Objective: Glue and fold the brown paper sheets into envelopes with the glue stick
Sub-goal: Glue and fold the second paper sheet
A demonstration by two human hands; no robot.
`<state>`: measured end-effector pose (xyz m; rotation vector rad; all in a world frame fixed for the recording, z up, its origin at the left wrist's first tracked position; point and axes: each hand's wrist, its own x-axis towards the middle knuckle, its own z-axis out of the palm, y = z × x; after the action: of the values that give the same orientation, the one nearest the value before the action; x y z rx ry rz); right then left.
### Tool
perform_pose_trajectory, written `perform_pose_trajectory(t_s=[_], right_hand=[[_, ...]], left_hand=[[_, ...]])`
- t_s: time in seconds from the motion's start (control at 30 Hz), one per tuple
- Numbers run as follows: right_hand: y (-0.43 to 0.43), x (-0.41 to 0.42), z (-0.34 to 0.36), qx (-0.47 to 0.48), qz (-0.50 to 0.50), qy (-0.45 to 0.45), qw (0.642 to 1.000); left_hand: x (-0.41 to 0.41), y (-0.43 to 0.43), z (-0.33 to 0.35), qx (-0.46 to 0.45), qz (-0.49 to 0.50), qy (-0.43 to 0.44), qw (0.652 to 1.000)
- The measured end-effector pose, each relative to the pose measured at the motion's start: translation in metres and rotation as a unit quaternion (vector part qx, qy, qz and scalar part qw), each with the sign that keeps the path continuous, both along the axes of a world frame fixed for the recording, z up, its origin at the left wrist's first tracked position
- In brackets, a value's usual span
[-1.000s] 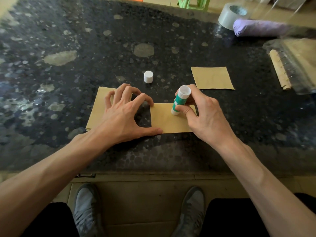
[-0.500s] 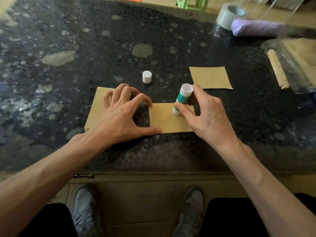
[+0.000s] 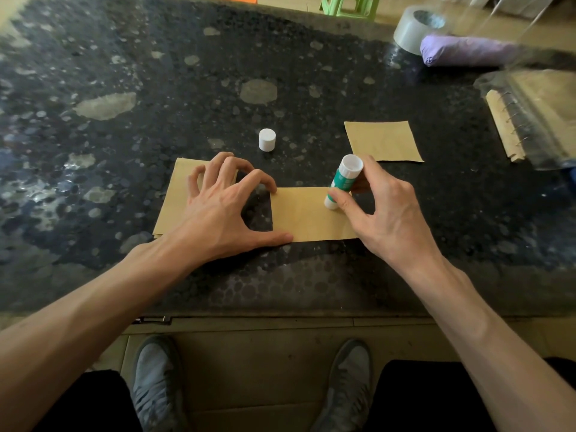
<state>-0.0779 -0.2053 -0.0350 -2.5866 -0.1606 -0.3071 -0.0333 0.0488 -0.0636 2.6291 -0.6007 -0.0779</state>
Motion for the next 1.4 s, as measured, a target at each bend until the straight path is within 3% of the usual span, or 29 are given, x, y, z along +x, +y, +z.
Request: perform_pose_trajectory(t_s=[1.17,1.3,1.4], right_hand=[[-0.018,-0.007,-0.001,-0.027,-0.032,-0.014,0.999],[-0.024,-0.009,-0.002,-0.018,-0.040,-0.022,0.999],[-0.031,-0.005,0.000,0.057,-0.061,-0.032,0.996]], left_hand=[[0.000,0.000,0.000,-0.002,-0.004,-0.002,1.000],[0.000,0.000,-0.001,-0.002,-0.005,-0.003,1.000],[0.000,-0.001,0.000,-0.006,-0.001,-0.004,1.000]])
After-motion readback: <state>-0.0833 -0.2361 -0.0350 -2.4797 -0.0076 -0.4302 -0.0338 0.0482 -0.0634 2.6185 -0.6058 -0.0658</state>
